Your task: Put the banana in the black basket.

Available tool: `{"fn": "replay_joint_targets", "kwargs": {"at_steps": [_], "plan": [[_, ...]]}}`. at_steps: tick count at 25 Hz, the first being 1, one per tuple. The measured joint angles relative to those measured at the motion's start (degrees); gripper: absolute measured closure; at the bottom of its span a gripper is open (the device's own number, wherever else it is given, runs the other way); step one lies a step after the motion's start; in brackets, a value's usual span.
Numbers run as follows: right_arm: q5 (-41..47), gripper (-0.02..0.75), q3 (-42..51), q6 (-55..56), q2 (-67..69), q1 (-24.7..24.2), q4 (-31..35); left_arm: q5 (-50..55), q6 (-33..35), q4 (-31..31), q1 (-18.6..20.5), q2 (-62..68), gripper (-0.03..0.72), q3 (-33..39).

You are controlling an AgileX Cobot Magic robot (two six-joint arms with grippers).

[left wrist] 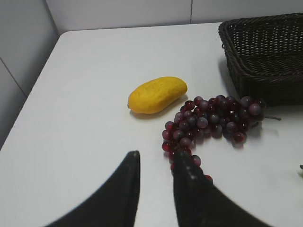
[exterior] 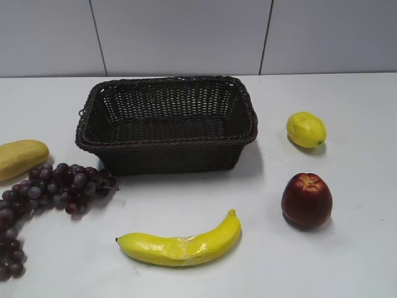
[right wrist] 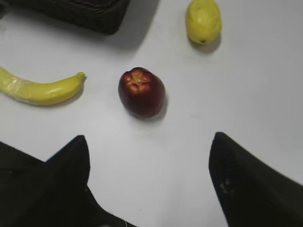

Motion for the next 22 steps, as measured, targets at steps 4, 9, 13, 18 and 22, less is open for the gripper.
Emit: {"fn": "replay_joint_targets", "kwargs": {"at_steps": [4,9,13,18,22], "plan": [[-0.05,0.147,-4.76,-1.85,11.00,8.82,-2.48,0.00,0.00,0.00,0.00,0.00,0.451,0.00],[-0.18,0.148,-8.90,-6.74,23.15,20.26,-3.54,0.00,0.00,0.00,0.00,0.00,0.451,0.00],[-1.33,0.149,-11.10,-11.47,31.20,29.14,-3.54,0.00,0.00,0.00,0.00,0.00,0.451,0.00],[-5.52,0.149,-14.35,-16.10,41.29,36.51,-3.54,0.00,0.00,0.00,0.00,0.00,0.451,0.00],[-8.78,0.149,-16.38,-21.03,49.38,38.99,-2.68,0.00,0.00,0.00,0.00,0.00,0.451,0.00]]}}
